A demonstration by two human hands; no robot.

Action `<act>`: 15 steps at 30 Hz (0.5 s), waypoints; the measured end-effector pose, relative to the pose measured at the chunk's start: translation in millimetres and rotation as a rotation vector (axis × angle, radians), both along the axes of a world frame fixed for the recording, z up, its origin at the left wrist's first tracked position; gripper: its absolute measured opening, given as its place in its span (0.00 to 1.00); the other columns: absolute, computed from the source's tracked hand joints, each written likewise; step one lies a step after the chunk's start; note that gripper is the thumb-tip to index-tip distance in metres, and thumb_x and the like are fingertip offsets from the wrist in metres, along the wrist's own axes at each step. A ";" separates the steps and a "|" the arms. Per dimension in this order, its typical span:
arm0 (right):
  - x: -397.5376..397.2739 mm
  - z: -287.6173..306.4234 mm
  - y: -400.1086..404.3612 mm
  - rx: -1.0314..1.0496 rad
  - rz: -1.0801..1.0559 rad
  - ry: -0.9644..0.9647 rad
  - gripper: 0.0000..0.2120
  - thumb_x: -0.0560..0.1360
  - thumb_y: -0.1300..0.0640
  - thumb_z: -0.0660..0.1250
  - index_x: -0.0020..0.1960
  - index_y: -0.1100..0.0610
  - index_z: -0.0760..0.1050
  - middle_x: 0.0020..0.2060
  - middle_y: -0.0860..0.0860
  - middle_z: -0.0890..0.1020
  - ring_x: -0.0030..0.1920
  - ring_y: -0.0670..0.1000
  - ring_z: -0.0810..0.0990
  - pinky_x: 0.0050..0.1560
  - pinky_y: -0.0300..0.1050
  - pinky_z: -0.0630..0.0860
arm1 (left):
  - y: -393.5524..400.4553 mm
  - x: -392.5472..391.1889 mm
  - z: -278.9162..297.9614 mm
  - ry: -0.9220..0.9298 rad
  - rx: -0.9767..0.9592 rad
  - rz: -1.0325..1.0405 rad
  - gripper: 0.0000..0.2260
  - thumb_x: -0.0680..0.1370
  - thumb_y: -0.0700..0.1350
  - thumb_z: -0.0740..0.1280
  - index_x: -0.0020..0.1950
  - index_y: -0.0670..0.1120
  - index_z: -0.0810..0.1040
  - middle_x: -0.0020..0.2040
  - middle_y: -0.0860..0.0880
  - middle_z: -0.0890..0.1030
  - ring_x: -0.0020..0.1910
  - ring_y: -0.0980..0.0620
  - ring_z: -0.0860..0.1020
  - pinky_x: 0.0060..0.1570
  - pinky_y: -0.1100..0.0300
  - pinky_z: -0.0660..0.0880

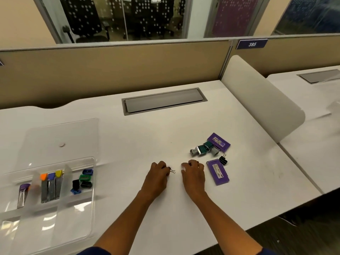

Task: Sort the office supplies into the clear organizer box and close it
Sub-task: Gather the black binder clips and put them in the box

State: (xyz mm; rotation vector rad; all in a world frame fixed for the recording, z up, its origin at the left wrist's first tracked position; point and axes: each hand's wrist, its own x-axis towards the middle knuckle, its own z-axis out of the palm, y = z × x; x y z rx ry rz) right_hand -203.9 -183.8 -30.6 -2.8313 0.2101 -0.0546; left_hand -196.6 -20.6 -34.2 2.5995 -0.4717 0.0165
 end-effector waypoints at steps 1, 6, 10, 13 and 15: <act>3.2 -0.5 -0.9 0.006 0.025 -0.002 0.13 0.77 0.60 0.65 0.61 0.53 0.76 0.59 0.54 0.77 0.58 0.56 0.72 0.50 0.45 0.74 | -0.7 0.8 0.3 -0.003 0.004 0.008 0.05 0.75 0.37 0.63 0.46 0.44 0.78 0.50 0.47 0.77 0.45 0.44 0.71 0.39 0.49 0.75; 20.3 -0.6 -1.6 0.119 0.143 0.010 0.14 0.77 0.67 0.63 0.58 0.55 0.78 0.54 0.54 0.79 0.54 0.55 0.74 0.49 0.44 0.74 | -3.4 6.7 4.9 0.022 -0.041 0.044 0.06 0.70 0.35 0.61 0.38 0.46 0.70 0.39 0.49 0.73 0.37 0.46 0.68 0.33 0.50 0.69; 22.3 -4.5 -2.3 0.278 0.168 -0.083 0.10 0.75 0.67 0.66 0.53 0.57 0.78 0.51 0.55 0.78 0.51 0.54 0.77 0.49 0.45 0.77 | 1.6 8.7 5.1 0.060 -0.155 0.083 0.09 0.66 0.34 0.61 0.37 0.47 0.65 0.36 0.52 0.69 0.35 0.47 0.67 0.34 0.52 0.66; 21.8 -2.9 2.6 0.392 0.226 -0.149 0.09 0.74 0.68 0.67 0.52 0.58 0.78 0.51 0.53 0.76 0.46 0.50 0.78 0.47 0.43 0.78 | 8.6 11.0 7.3 0.124 -0.370 0.191 0.08 0.66 0.34 0.66 0.38 0.45 0.70 0.35 0.51 0.73 0.35 0.51 0.71 0.35 0.57 0.71; 21.6 -1.2 8.2 0.433 0.297 -0.144 0.10 0.73 0.67 0.67 0.53 0.57 0.78 0.51 0.52 0.75 0.43 0.49 0.78 0.45 0.42 0.78 | 15.3 10.0 12.9 0.228 -0.578 0.316 0.08 0.66 0.33 0.69 0.39 0.45 0.74 0.37 0.49 0.77 0.36 0.53 0.75 0.37 0.64 0.75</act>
